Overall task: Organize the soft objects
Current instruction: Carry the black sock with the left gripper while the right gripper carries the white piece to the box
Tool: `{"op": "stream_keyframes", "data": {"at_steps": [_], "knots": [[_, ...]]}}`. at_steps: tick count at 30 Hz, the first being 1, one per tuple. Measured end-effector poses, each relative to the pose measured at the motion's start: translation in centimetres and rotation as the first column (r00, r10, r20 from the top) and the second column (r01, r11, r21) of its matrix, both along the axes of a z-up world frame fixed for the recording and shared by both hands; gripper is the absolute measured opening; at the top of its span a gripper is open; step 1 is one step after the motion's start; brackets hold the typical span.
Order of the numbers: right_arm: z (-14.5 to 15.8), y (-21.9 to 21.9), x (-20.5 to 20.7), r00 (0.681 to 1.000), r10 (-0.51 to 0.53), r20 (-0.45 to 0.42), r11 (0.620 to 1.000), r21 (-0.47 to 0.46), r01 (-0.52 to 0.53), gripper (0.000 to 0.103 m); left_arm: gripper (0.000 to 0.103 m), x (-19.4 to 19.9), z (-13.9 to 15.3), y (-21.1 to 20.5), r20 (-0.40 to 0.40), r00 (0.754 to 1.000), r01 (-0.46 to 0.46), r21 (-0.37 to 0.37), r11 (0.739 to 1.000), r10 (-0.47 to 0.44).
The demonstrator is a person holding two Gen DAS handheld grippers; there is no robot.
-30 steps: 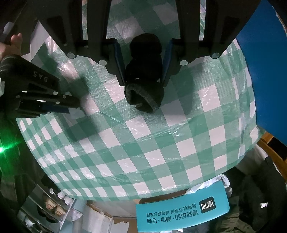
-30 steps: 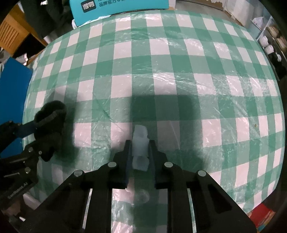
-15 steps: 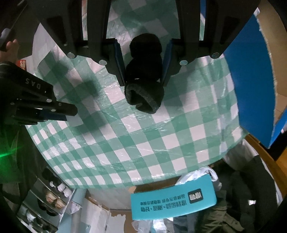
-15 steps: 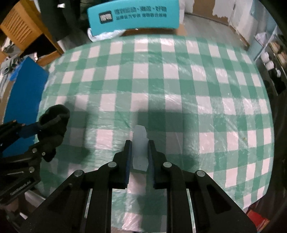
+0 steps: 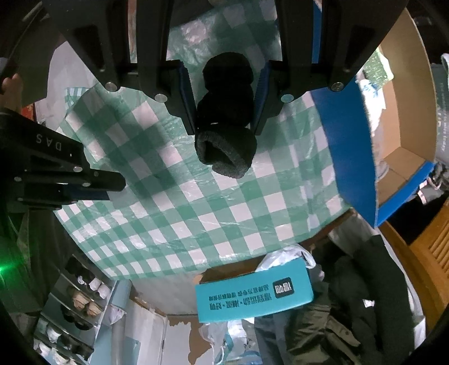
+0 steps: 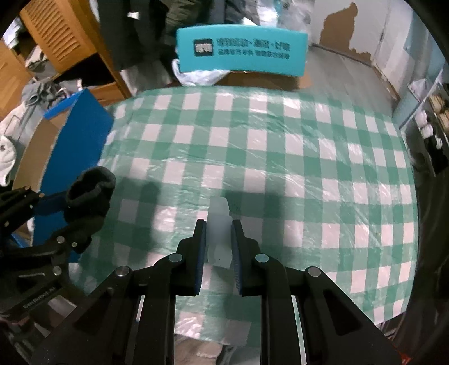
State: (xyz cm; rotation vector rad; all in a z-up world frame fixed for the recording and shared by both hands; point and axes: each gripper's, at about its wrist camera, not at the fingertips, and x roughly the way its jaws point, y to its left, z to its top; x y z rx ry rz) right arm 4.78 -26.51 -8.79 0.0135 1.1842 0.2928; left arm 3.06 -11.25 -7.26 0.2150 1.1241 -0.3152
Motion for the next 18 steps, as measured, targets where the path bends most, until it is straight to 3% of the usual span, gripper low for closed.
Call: {"op": "stream_keyframes", "data": {"at_steps": [18], "knots": [[4.9,5.7,-0.8,0.99,0.109,0.085,0.994,0.006,-0.109,0.017,0.039,-1.7,3.7,4.2,0.073,0.995,-0.061,-0.025,0.998,0.063]]}}
